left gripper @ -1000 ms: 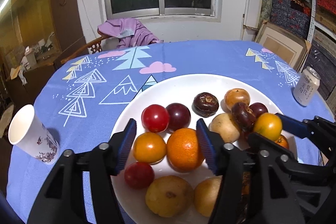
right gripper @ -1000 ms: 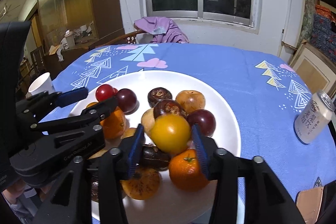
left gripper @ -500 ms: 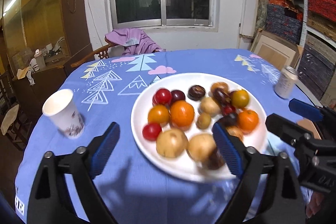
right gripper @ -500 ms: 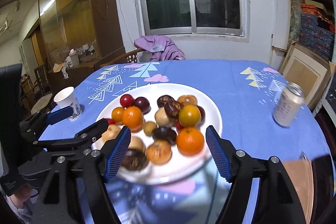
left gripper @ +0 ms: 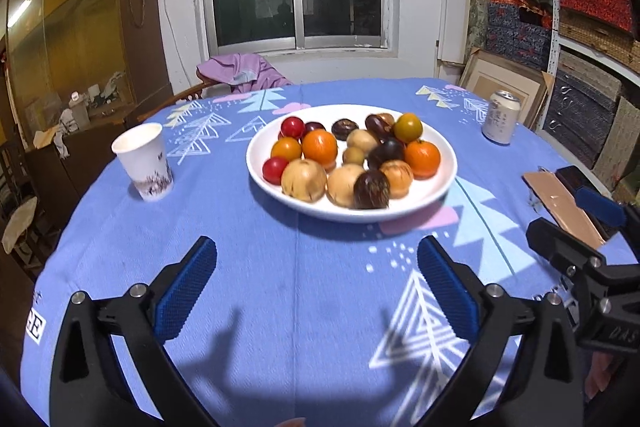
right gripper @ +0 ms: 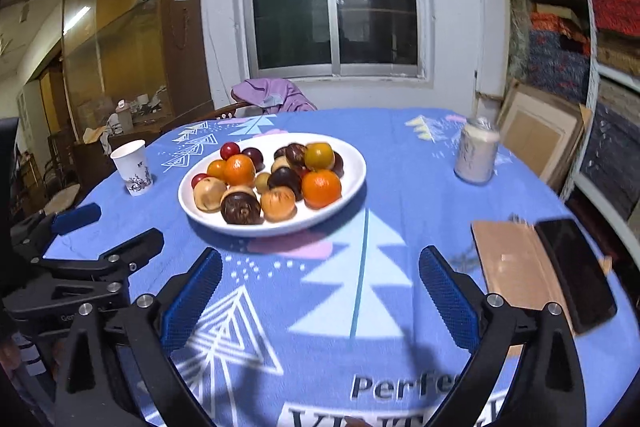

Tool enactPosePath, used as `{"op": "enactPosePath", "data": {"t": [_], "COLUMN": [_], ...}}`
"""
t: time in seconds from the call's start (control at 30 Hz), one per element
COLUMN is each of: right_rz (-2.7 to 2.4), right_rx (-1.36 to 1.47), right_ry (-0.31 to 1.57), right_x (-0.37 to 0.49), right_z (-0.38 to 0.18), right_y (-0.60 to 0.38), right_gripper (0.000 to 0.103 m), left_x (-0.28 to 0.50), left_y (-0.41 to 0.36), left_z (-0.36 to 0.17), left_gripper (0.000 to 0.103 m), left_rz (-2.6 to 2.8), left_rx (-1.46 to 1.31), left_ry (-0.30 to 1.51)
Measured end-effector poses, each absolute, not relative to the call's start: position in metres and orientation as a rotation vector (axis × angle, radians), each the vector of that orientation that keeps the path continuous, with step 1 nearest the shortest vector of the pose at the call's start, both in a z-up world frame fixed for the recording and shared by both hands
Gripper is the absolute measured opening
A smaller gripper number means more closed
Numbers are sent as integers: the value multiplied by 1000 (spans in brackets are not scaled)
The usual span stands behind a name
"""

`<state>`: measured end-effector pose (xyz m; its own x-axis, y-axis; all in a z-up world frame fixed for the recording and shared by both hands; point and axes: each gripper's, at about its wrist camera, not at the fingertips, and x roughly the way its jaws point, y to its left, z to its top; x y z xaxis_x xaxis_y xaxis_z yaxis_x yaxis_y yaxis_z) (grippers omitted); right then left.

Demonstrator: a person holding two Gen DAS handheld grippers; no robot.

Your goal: Organize fruits

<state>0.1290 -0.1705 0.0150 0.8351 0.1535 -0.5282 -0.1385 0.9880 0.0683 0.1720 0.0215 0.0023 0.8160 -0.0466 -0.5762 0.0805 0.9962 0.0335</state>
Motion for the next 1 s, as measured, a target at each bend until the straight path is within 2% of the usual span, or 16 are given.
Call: {"op": "enactPosePath", "data": {"t": [0.47, 1.0], "right_rz": [108, 101], "right_rx": [-40, -27], "right_ry": [557, 553], "right_x": [128, 129], "right_z": [11, 15], "right_y": [-163, -167], "right_gripper": [100, 100], "left_x": [170, 166], "left_y": [13, 17], "left_z": [-4, 1], "left_gripper": [99, 99], "left_rz": [-40, -7], "left_rx": [90, 82], "left_ry": [672, 631]}}
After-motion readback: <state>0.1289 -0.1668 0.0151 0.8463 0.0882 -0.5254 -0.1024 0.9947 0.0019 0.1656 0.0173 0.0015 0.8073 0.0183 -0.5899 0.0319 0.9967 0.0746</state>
